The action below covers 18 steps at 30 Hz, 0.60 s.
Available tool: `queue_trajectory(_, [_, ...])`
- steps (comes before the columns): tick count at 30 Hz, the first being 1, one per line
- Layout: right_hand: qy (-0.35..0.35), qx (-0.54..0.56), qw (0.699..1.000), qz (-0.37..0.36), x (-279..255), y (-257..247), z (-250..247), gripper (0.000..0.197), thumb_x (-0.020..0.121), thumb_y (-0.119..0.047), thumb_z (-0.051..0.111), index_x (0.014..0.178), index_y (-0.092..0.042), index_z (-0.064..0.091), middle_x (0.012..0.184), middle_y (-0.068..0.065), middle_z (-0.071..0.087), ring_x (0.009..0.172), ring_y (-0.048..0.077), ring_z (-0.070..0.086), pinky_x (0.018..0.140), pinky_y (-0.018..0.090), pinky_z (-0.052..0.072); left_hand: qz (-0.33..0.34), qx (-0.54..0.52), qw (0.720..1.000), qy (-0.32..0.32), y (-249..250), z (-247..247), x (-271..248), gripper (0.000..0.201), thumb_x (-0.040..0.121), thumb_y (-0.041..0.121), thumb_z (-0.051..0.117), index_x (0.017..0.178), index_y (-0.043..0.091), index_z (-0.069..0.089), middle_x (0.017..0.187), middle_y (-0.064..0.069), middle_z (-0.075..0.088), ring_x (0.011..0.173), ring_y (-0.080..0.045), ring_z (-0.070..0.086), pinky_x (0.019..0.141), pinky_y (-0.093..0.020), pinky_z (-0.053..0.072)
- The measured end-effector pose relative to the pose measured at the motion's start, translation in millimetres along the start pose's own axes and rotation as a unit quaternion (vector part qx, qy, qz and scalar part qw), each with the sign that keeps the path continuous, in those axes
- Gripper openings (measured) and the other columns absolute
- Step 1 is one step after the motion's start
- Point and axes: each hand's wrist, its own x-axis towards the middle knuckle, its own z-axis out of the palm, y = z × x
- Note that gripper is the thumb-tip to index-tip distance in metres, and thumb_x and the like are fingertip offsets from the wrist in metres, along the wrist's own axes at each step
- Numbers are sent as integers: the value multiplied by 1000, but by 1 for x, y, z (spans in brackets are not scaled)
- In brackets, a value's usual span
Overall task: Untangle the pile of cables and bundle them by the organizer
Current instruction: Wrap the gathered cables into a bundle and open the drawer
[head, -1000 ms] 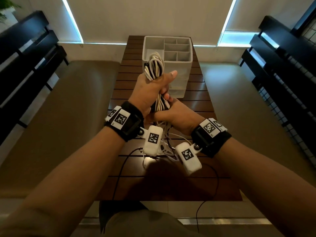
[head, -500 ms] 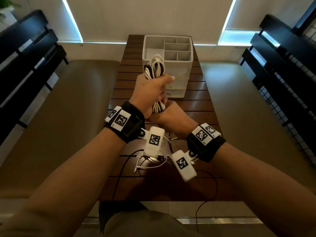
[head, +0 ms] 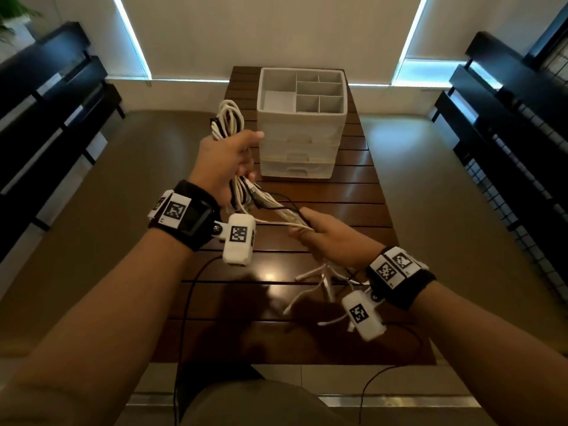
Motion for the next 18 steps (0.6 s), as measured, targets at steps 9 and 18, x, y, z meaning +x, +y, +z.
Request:
queue_trajectory(9, [-132, -449, 883, 21, 28, -42, -19, 20, 109, -38, 43, 116, -20, 49, 92, 1, 56, 85, 29, 57, 74, 40, 44, 109, 328, 933, -102, -14, 9, -9, 27, 92, 31, 82, 77, 16, 65, 56, 6, 57, 52, -12, 56, 53, -25, 50])
queue_trajectory(18, [-123, -442, 888, -15, 36, -60, -36, 34, 105, -29, 50, 136, -19, 60, 138, 8, 59, 119, 30, 59, 102, 42, 50, 55, 320, 924, -201, -25, 7, -15, 18, 89, 34, 79, 88, 17, 73, 71, 4, 75, 67, -9, 71, 64, -22, 57])
